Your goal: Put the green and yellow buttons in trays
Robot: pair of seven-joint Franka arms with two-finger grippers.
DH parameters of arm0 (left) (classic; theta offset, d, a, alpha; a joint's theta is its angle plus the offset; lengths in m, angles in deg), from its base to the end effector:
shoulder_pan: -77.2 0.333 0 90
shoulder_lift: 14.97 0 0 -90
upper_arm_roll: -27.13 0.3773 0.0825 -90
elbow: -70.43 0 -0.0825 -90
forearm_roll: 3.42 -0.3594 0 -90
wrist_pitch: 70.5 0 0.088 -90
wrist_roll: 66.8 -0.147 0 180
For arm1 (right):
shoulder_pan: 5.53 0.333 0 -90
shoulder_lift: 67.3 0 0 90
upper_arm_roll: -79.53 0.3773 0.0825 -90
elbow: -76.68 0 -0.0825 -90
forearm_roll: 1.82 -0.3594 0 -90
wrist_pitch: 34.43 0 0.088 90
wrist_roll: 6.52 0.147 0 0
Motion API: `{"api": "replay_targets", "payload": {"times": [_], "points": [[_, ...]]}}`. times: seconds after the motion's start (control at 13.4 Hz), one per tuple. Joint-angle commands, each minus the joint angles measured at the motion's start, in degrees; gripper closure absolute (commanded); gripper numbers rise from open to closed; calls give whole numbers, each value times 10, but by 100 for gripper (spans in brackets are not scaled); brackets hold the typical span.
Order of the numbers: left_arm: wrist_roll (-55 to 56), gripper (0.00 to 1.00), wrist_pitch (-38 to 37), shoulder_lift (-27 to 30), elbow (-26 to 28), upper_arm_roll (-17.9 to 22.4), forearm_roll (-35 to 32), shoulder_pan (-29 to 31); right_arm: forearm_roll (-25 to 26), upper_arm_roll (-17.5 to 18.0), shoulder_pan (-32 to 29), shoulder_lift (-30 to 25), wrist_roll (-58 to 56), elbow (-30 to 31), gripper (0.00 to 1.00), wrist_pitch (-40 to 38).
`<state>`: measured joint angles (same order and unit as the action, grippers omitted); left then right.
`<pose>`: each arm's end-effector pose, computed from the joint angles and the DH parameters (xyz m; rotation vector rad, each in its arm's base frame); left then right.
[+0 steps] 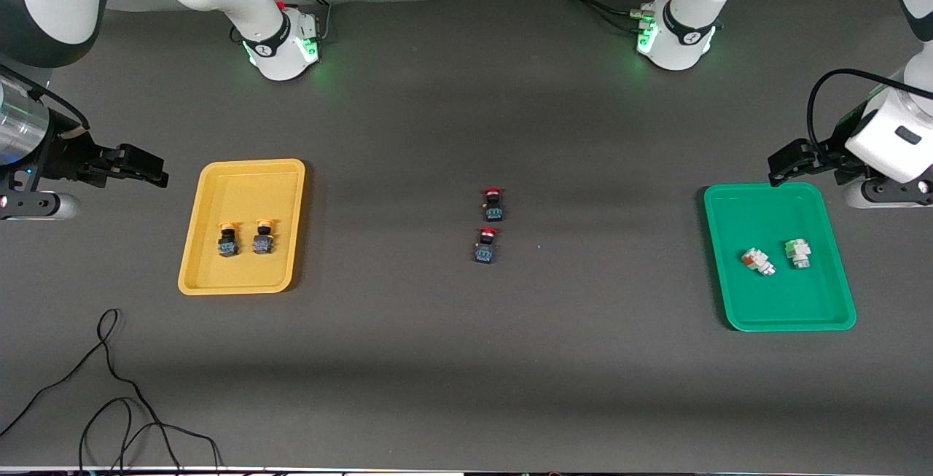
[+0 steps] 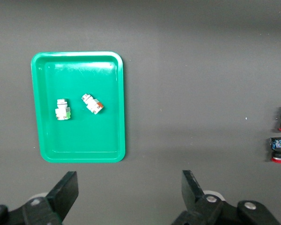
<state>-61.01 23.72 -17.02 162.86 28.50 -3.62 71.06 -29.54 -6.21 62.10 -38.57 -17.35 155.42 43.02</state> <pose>0.5461 -0.0453 0.6139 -3.1367 -0.0275 0.0064 0.5661 0.0805 0.6277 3.1346 -0.0710 -0.1333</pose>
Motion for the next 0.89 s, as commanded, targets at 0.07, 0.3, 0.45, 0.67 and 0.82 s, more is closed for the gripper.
{"api": "replay_targets", "payload": {"times": [0.07, 0.3, 0.45, 0.67, 0.82], "points": [[8, 1, -11, 3, -5, 3, 4, -5, 6, -3, 12, -2, 19, -5, 0, -8], [4, 1, -16, 3, -6, 3, 0, -5, 7, -1, 8, -2, 19, -5, 0, -8], [0, 1, -16, 4, -6, 3, -4, -5, 7, 8, 2, -3, 19, -6, 0, -8], [-2, 1, -17, 4, -6, 3, -5, -5, 14, 84, -62, -18, 56, -33, 0, -10], [-3, 1, -18, 6, -6, 4, -6, -4, 25, 144, -121, -24, 72, -66, 0, -30]]}}
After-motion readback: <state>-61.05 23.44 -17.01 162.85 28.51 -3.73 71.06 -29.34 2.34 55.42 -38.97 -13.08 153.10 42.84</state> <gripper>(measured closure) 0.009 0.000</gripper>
